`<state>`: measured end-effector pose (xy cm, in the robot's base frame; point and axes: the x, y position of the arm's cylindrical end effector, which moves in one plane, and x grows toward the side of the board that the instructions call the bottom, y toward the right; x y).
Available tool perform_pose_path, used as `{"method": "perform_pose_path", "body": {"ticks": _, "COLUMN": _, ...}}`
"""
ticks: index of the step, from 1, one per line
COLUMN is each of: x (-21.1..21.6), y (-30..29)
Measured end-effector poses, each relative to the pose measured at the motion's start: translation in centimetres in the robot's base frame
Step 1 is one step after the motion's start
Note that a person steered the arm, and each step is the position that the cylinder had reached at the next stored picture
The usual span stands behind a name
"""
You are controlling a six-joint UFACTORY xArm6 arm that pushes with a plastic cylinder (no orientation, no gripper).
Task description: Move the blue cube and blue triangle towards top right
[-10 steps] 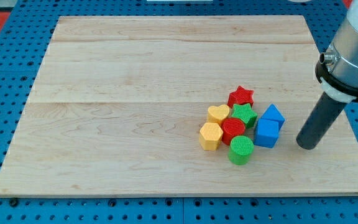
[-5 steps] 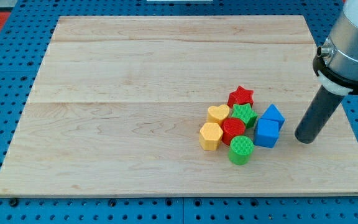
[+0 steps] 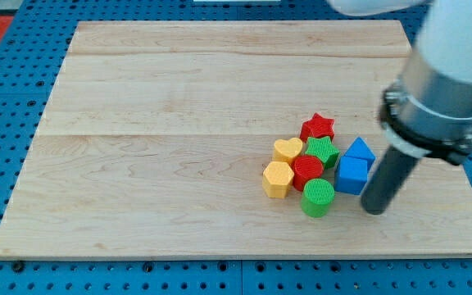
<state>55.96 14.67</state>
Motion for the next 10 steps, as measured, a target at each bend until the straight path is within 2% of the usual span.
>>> {"method": "perform_pose_path", "body": {"ticks": 1, "x": -1.1, "y": -0.8}}
{"method": "perform_pose_path", "body": {"ticks": 2, "x": -4.0, "y": -0.6}}
{"method": "perform_pose_path", "body": {"ticks": 3, "x": -6.5, "y": 1.4}}
{"method": "perform_pose_path", "body": {"ticks": 6, "x": -16.3, "y": 3.3}}
{"method": "perform_pose_path", "body": {"ticks": 9, "x": -21.3, "y": 7.9}}
{"method": "perform_pose_path", "body": {"ticks": 10, "x": -25.5, "y": 7.3}}
